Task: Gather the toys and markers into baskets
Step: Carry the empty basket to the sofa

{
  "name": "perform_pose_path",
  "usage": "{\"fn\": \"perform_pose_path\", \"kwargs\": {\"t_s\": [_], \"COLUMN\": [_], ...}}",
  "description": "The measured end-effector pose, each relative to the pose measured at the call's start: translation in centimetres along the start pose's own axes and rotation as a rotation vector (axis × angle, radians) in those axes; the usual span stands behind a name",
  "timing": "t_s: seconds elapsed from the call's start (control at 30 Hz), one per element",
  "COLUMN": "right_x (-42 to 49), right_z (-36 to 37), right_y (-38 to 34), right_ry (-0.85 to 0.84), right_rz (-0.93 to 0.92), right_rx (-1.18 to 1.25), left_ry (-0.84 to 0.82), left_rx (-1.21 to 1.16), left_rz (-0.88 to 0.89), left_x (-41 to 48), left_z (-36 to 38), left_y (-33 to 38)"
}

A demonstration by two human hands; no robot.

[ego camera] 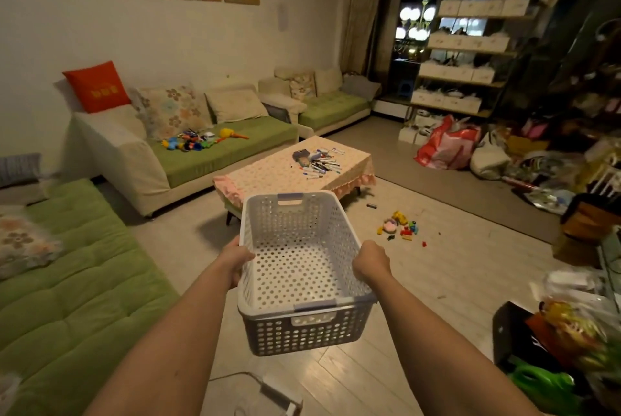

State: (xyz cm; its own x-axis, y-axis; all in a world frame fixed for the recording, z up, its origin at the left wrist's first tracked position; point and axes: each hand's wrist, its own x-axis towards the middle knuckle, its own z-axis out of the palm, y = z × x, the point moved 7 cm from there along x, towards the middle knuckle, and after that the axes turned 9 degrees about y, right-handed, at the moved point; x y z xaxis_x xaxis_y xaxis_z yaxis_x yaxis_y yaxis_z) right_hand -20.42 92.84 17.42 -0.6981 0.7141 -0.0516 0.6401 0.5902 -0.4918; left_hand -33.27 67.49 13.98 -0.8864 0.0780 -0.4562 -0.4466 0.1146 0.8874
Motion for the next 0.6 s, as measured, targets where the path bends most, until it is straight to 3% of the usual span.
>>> {"fn": "perform_pose_path", "kwargs": {"t_s": [0.6], "right_x": [28.7], "right_z": [1.7], "right_y": [-7.0], "right_ry": [0.002], "right_rz": [0.012], "right_rx": [0.066], "left_ry": [-0.015], "left_rx": [0.005], "left_rz": [0.019], "left_x": [24.1], "left_z": [12.1], "left_y": [13.6]}}
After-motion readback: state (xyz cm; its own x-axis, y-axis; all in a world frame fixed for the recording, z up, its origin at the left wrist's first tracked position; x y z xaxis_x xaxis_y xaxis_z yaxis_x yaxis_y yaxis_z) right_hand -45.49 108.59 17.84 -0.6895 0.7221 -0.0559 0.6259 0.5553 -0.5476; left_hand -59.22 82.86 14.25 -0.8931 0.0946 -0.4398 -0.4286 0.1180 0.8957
